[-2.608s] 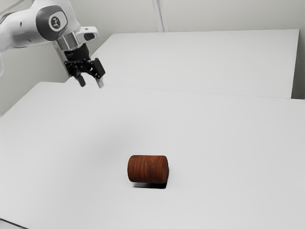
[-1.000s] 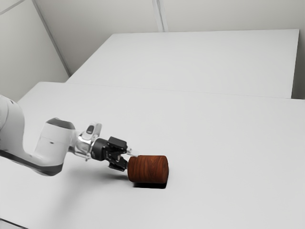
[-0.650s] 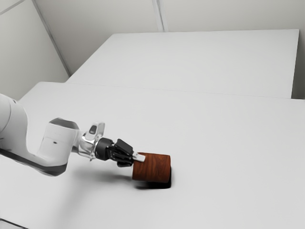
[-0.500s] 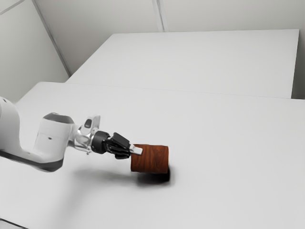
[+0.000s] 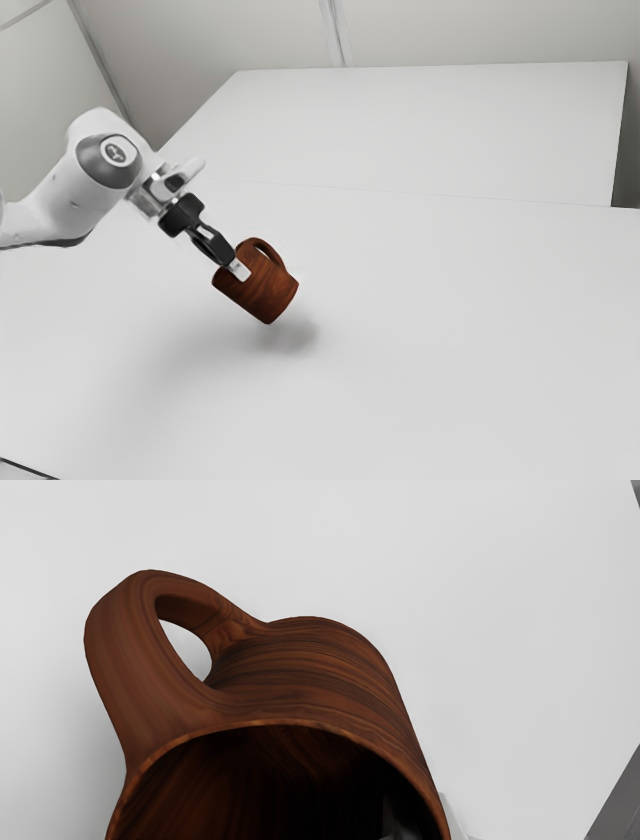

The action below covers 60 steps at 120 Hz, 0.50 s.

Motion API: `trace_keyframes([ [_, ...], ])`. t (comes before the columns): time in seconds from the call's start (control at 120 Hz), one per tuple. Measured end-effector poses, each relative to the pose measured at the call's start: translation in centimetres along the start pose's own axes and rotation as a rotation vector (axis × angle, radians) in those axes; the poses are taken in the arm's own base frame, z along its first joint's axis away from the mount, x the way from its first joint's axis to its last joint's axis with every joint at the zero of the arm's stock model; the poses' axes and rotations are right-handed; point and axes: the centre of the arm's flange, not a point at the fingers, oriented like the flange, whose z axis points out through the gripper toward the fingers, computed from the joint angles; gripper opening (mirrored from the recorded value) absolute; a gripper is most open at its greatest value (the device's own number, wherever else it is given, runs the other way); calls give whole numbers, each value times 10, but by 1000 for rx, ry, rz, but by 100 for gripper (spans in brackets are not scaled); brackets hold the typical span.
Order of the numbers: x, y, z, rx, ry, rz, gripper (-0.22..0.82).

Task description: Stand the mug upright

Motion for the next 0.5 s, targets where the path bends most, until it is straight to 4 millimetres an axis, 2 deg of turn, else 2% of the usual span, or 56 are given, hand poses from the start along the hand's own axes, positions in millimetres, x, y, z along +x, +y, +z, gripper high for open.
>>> trace_keyframes([
  [0.208,11,-10,-21,297,-149,18,-18],
  [0.367,16,-34,-10,410,-193,-27,-18],
  [0.5,12,-49,2,476,-209,-58,-18],
])
